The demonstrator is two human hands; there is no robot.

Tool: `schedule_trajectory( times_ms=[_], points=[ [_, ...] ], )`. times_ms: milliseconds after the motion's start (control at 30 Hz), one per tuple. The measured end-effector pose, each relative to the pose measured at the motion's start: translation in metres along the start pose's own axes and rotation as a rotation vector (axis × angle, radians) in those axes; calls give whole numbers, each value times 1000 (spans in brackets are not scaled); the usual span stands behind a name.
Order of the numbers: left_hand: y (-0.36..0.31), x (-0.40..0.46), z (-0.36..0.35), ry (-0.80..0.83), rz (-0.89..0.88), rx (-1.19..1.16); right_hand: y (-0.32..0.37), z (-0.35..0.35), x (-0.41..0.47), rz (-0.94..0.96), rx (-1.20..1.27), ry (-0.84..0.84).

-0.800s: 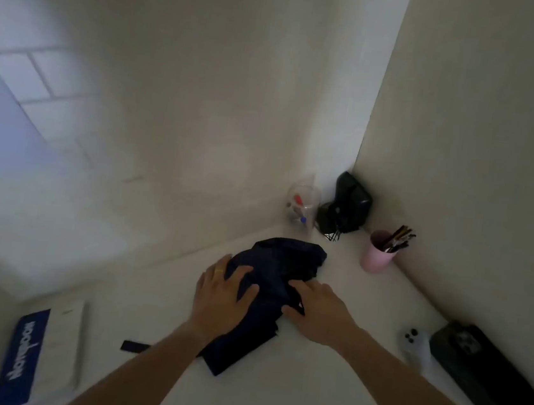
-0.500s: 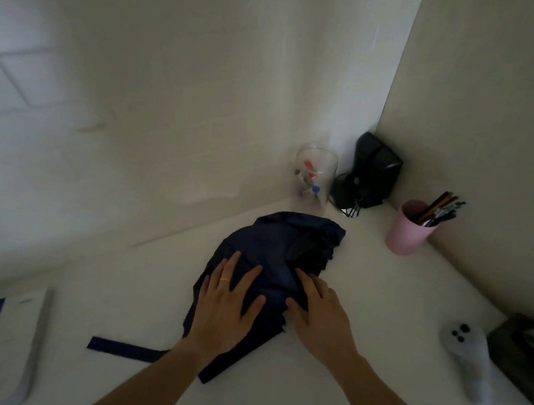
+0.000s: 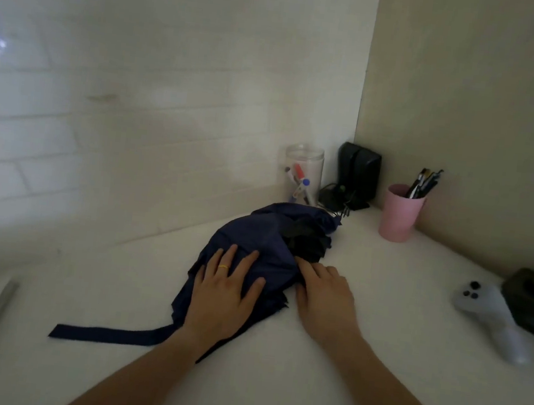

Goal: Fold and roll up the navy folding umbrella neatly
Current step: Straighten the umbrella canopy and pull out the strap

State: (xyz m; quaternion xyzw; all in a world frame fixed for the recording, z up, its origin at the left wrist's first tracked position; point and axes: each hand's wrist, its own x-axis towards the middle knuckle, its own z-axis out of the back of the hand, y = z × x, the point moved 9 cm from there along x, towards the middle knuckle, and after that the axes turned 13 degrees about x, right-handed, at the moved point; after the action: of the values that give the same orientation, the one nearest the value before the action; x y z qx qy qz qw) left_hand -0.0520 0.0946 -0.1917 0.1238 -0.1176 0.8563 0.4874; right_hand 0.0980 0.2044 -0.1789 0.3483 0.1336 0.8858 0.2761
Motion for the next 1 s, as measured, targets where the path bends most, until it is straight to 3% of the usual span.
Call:
schedule_trajectory(
  times_ms=[67, 233, 333, 467, 633, 733, 867, 933, 1000],
  points=[
    [3, 2, 1, -17, 6, 16, 2, 1, 0, -5, -22, -4],
    [-10, -43, 18, 105, -84, 132, 20, 15, -35, -151, -141, 214],
    [1, -56, 52, 64, -123, 200, 46, 31, -47, -197, -65, 207],
    [37, -85, 65, 57, 4, 139, 69, 31, -70, -305, 94, 208],
    [82, -99, 58, 72, 144, 101, 70, 29, -79, -512, 417, 35],
    [97, -97, 58, -7, 170, 65, 70, 34, -75, -442, 335, -43],
    [123, -86, 62, -179, 302, -166, 68, 65, -58, -355, 333, -387],
    [129, -80, 52, -156, 357, -131, 69, 78, -44, -332, 296, -506],
    [123, -75, 45, -158, 291, -22, 69, 78, -20, -341, 252, -485]
  ],
)
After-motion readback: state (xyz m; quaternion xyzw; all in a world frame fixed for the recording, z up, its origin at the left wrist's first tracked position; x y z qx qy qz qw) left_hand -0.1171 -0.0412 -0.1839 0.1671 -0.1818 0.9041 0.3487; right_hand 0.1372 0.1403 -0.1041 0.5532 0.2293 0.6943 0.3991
